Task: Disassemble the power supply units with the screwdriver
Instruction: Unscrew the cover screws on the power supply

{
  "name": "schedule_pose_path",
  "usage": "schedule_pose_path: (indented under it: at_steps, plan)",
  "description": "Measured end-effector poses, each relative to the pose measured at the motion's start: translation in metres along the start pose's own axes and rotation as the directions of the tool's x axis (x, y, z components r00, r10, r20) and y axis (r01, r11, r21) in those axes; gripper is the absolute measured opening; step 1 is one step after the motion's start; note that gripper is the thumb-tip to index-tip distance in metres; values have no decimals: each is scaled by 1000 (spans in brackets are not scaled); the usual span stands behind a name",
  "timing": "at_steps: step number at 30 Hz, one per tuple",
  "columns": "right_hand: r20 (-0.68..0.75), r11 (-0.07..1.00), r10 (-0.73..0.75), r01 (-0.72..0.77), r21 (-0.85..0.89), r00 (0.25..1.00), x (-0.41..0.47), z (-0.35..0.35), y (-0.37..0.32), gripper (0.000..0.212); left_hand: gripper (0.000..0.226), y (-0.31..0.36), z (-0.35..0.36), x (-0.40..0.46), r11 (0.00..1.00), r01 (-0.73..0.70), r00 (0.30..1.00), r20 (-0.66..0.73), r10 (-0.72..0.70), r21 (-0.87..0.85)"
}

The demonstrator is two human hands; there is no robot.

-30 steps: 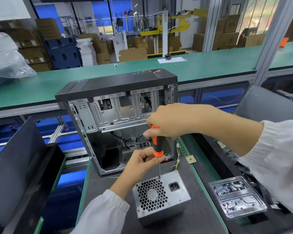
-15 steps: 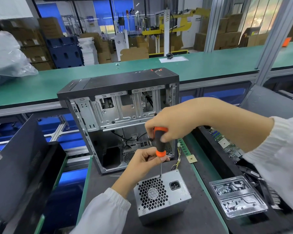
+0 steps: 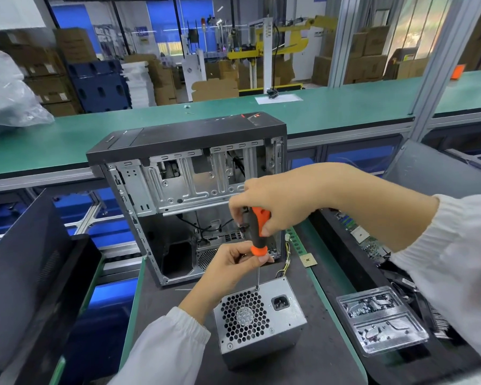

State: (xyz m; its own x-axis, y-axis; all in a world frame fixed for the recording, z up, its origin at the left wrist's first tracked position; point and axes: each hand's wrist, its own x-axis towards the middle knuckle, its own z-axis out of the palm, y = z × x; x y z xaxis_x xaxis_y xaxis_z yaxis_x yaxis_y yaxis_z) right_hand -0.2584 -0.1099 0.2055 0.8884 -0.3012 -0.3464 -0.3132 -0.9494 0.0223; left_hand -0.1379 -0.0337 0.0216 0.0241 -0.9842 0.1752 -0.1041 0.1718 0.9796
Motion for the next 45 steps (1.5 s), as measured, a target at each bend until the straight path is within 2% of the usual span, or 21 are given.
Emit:
schedule_pose_path:
  at_steps: [2,4,7,9,11,14,16,18,20,25,29,33,38,42,45]
  plan:
    - [-50,999,33,-33,-4,998,1,3,-2,47,15,0,0,1,1000,-1,1000,-25,1,-11]
    - [-84,988,154,-152,23,985,6,7,-6,59,14,1,0,1,1000,0,999,-32,0,1]
    - [-89,968,248,-244,53,965,12,13,-10,55,11,3,0,1,1000,-8,1000,-2,8,2]
    - [-107,981,192,-190,31,976,13,14,-9,39,12,1,-1,2,1000,-1,1000,-6,1,3]
    - [-77,995,97,-95,30,992,10,11,-9,7,12,-2,-5,2,1000,0,1000,-15,0,3]
    - [-47,999,22,-21,33,999,5,8,-10,19,14,-10,-15,1,998,34,999,30,-36,58]
    - [-80,999,1,2,38,997,4,9,-10,21,19,-18,-24,-1,983,81,992,78,-95,164]
    - [-106,999,8,-3,49,994,4,10,-8,22,16,-27,-31,-6,943,109,983,106,-148,313]
    - [-126,999,19,-12,52,992,4,10,-7,22,13,-34,-34,-10,917,110,979,117,-166,383]
    - [-133,997,38,-29,66,990,1,4,-5,21,11,-40,-31,-13,911,79,986,102,-131,404]
    - [-129,996,51,-41,79,990,-2,-1,-6,19,17,-36,-25,-11,923,16,996,75,-49,385]
    - [-144,995,64,-52,85,987,-6,-5,-6,19,8,-34,-21,-10,943,4,998,56,-24,333]
    - [-149,991,101,-86,103,984,-8,-4,-9,21,18,-34,-27,-10,925,76,995,25,-92,372]
    - [-197,981,160,-135,137,967,-11,0,-18,20,18,-41,-30,-9,846,252,965,-60,-254,469]
    - [-220,974,189,-155,164,957,-16,5,-26,17,18,-46,-29,-9,885,361,933,-131,-336,294]
